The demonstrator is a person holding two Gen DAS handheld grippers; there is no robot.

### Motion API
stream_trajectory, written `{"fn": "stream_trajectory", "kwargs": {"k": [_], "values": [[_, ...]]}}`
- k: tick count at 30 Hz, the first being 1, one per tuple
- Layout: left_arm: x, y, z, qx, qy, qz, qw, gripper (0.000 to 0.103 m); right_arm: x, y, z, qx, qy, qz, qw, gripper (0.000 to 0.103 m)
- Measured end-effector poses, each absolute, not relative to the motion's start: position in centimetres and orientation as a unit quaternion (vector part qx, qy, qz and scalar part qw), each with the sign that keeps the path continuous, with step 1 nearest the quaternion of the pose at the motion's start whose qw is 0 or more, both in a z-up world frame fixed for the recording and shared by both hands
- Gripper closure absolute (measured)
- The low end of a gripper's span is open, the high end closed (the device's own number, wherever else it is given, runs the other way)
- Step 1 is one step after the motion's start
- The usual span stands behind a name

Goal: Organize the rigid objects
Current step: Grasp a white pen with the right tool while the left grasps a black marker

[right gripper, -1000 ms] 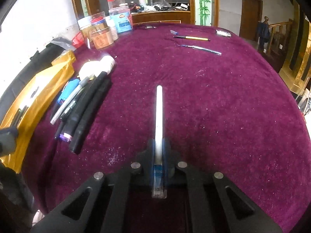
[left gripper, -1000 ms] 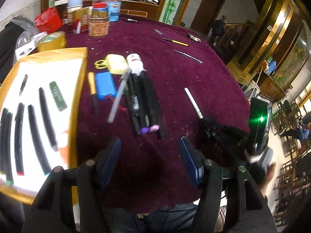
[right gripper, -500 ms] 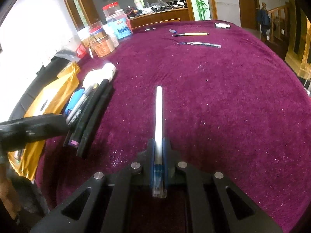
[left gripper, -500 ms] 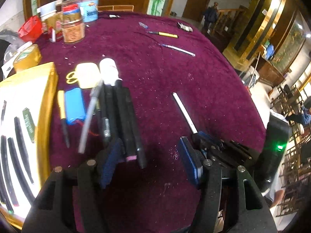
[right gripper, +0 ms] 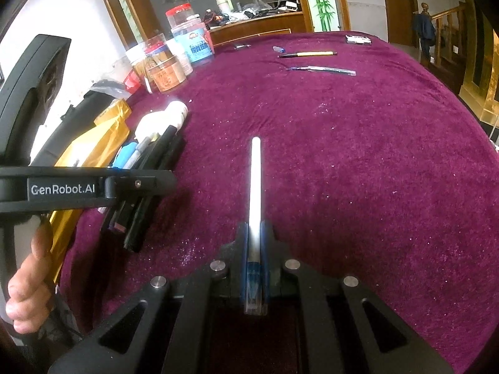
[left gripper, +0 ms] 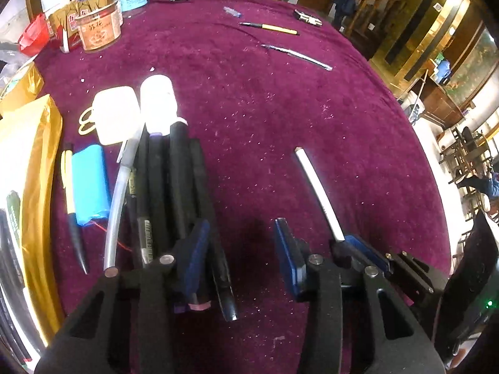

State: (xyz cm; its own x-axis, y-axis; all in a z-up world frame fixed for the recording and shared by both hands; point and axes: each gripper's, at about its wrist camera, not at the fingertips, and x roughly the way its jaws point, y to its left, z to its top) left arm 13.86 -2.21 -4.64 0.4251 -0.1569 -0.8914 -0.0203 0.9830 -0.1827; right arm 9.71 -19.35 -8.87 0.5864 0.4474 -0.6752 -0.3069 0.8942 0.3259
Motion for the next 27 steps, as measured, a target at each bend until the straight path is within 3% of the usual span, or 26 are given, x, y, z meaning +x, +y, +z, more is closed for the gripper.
{"fn": "stream_trajectory", "kwargs": {"k": [3,7,15,22,27], "values": [[13.3,-2.0,-4.9,-0.081,0.537,-0.035,0.839,0.064,9.7,-19.2,-8.9,0.085,0.402,0.210,0.887,0.096],[13.6,-2.6,-5.7,-0.047,0.545,-0.019,0.837,0.087,9.7,-19.2,-8.9,0.085,0.401,0.210,0.888,0.096],[12.4,-2.4,-6.3,-0.069,0.549,-0.030,0.832,0.088,9.6,-19.2,-8.9,0.082,0.400,0.206,0.889,0.096],[12.7,-4.3,-6.3,0.006,0.529,-0.013,0.848,0.088,9.6,-19.1,-8.9,0.076,0.399,0.202,0.891,0.096],[10.9,-3.5,-5.8,-0.032,0.517,-0.035,0.855,0.091,9.3,-19.2,-8.8,0.080,0.394,0.201,0.893,0.096]]}}
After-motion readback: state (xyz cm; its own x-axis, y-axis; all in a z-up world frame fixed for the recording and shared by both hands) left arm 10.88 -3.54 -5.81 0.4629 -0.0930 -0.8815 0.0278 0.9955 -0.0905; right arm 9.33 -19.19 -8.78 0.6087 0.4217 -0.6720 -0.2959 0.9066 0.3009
